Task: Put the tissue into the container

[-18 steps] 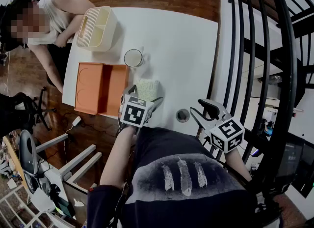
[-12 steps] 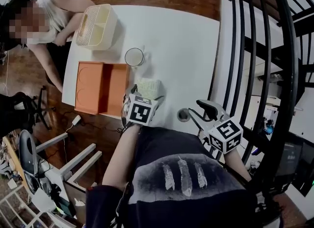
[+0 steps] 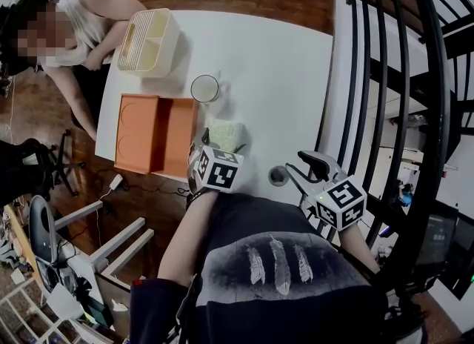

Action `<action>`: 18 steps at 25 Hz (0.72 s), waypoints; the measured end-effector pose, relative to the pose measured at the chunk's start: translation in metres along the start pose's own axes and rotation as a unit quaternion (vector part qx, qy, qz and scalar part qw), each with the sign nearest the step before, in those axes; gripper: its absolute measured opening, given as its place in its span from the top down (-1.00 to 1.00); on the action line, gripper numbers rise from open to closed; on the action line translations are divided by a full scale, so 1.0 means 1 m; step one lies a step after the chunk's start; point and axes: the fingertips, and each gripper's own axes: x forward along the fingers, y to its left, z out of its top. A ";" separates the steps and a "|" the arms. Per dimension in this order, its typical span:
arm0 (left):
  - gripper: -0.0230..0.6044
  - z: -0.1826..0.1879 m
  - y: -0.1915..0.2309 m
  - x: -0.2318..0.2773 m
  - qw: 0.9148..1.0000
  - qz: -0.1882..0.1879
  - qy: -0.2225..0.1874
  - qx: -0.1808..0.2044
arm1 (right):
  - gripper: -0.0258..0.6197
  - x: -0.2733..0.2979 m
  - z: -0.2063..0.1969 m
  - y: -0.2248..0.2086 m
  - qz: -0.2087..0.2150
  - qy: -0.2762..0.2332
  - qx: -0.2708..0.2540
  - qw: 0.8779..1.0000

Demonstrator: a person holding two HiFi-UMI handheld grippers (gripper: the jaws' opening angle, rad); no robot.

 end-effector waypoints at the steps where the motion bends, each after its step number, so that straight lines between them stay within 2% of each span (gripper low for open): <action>1: -0.61 0.000 0.000 0.000 1.000 0.001 -0.001 0.001 | 0.38 0.000 -0.001 0.000 0.000 0.001 -0.001 1.000; 7: -0.53 0.002 0.002 -0.011 1.000 -0.016 -0.003 -0.019 | 0.38 -0.001 -0.005 0.005 0.004 0.002 -0.005 1.000; 14: -0.53 0.032 0.015 -0.062 0.997 -0.024 -0.058 -0.033 | 0.38 0.003 0.004 0.010 0.010 -0.008 -0.006 1.000; 18: -0.52 0.045 0.037 -0.103 0.991 -0.040 -0.100 -0.080 | 0.38 0.004 0.005 0.014 0.014 -0.004 -0.013 1.000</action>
